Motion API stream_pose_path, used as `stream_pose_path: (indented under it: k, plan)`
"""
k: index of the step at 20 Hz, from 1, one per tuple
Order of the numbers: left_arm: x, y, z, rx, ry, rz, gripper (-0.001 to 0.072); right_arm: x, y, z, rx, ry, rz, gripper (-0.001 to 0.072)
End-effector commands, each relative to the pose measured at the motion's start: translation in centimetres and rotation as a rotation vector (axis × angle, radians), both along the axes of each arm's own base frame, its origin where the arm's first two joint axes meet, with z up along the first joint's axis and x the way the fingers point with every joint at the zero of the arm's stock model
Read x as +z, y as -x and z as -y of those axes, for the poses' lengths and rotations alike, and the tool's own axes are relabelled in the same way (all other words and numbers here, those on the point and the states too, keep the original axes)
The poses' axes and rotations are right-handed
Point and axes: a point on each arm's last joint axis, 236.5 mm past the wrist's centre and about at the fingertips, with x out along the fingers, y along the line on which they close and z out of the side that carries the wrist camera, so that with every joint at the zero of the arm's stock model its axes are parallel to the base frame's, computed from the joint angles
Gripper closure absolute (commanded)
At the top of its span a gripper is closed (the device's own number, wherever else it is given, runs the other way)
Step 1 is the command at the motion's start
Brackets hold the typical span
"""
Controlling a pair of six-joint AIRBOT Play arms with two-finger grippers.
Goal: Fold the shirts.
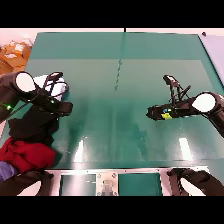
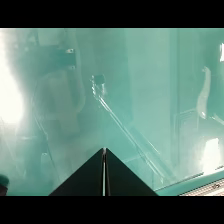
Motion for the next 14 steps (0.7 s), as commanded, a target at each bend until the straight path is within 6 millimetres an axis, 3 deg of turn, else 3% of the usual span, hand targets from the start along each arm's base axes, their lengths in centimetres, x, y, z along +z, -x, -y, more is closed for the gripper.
stream_pose_path:
  k: [1,12,14]
  plan:
    - [0.0,0.0,0.0,-0.001,-0.001,0.0,0.0684,-0.1,0.1,0.0,0.0,0.0,-0.002,0.0698]
    - [0.0,0.0,0.0,-0.001,0.0,0.002,0.0684,-0.1,0.0,0.0,-0.002,-0.001,0.001,0.0698]
    - [0.2,-1.1,0.2,0.013,0.008,0.047,0.0684,0.3,-1.0,0.0,-0.018,-0.008,0.043,0.0698]
